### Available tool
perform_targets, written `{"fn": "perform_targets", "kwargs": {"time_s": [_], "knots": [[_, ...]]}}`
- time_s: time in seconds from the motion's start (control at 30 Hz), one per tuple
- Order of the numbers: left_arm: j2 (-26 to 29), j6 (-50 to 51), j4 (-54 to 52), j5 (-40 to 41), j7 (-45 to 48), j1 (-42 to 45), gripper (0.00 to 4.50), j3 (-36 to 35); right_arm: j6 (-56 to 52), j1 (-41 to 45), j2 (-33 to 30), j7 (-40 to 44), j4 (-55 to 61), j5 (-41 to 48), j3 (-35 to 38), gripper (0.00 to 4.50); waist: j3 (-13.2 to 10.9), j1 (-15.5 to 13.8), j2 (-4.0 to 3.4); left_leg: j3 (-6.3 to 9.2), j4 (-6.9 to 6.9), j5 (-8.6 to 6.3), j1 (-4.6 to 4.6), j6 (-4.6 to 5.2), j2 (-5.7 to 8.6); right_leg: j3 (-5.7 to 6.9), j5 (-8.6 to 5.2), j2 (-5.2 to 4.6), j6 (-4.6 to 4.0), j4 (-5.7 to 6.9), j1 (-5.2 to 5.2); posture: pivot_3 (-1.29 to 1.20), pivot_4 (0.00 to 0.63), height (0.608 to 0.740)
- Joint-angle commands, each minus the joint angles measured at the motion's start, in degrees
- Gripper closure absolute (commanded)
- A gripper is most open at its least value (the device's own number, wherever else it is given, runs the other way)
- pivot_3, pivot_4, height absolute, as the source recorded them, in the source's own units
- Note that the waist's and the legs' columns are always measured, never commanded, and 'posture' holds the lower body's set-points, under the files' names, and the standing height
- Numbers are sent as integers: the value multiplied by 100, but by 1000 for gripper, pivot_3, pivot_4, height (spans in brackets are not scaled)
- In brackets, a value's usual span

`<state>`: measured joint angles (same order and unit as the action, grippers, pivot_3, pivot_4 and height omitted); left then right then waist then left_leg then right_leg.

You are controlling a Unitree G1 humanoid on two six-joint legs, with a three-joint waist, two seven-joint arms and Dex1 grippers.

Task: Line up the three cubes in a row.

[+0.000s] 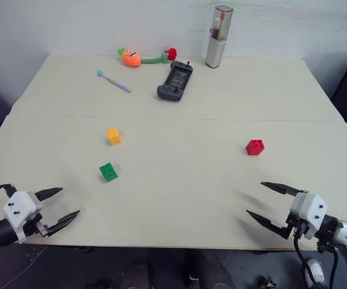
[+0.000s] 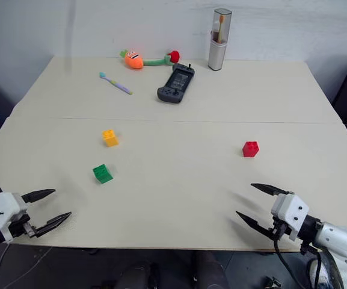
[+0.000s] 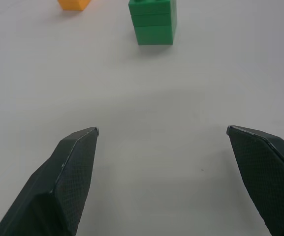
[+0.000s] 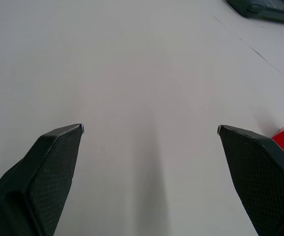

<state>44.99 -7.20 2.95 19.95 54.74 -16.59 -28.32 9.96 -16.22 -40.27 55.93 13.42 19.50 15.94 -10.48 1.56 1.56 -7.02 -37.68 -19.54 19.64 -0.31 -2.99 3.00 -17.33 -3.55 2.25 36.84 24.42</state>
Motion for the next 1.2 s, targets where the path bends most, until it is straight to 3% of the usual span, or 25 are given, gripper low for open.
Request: {"fn": "perform_targets", "kwargs": {"time_s": [0.03, 0.17, 0.3, 0.43, 0.6, 0.67, 0.8, 1.0, 1.07, 1.2], "knots": [[57, -253, -32, -76, 5, 77, 144, -48, 91, 34, 26, -13, 160, 99, 31, 0, 0, -1, 0, 0, 0, 0, 0, 0, 0, 0, 0, 0, 0, 0, 0, 0, 150, 740], [134, 503, -330, 580, 271, 109, 144, -154, 5, -138, 277, -414, 472, 246, 302, 0, 0, 0, 0, -1, 0, -1, 2, -1, 0, 0, 0, 0, 0, 0, 1, 0, 150, 740], [253, 1491, -1372, 1527, 641, 92, 144, -39, -210, -826, 775, -1090, 767, 416, 956, 0, 2, -24, 3, 4, 0, 1, 1, -6, -2, 1, -1, 0, -2, 4, 0, 0, 150, 740], [282, 1559, -2131, 1424, 923, 43, 144, 483, -352, -1271, 1287, -1704, 848, 410, 1355, 0, 4, -13, -5, 4, 0, -1, -4, -8, 0, -3, -1, -6, -3, -2, -9, 0, 150, 740], [-68, 1640, -2466, 1301, 499, 674, 144, 1041, -592, -1521, 1845, -2303, 1031, 456, 1428, 0, 4, 31, -8, -2, 28, 13, -32, -19, 4, -12, -4, 2, -8, 3, -17, 0, 150, 740], [-150, 1787, -2493, 1330, 384, 832, 144, 1187, -1036, -1181, 1776, -2571, 1333, 494, 1232, 0, 4, 72, -14, -16, 46, 20, -35, -25, 5, -26, -5, 6, -10, 7, -23, 0, 150, 740], [-264, 2163, -2558, 1515, 259, 1044, 144, 1429, -2665, 410, 1191, -3209, 1552, 679, 746, 0, 3, 202, -13, -29, 42, 28, -40, -26, 6, -39, -2, 9, -10, 17, -28, 0, 150, 740], [-491, 2303, -2615, 1431, 20, 1349, 144, 1675, -4677, 2588, 832, -4136, 773, 433, 115, 0, 4, 28, -12, 4, 46, 59, -17, -76, 6, -23, -5, 23, -15, 17, 13, 0, 150, 740], [-534, 2323, -2635, 1378, 3, 1399, 144, 1770, -4827, 3157, 764, -4064, 233, 119, -350, 0, 4, 7, -12, 5, 40, 59, -11, -71, 8, -21, -5, 20, -15, 15, 14, 0, 150, 740], [-574, 2280, -2689, 1268, -8, 1401, 144, 1901, -4850, 3797, 1051, -4537, -589, -269, -478, 0, 4, 6, -12, 2, 36, 55, -3, -53, 15, -18, -3, 9, -10, 8, 14, 0, 150, 740]]}}
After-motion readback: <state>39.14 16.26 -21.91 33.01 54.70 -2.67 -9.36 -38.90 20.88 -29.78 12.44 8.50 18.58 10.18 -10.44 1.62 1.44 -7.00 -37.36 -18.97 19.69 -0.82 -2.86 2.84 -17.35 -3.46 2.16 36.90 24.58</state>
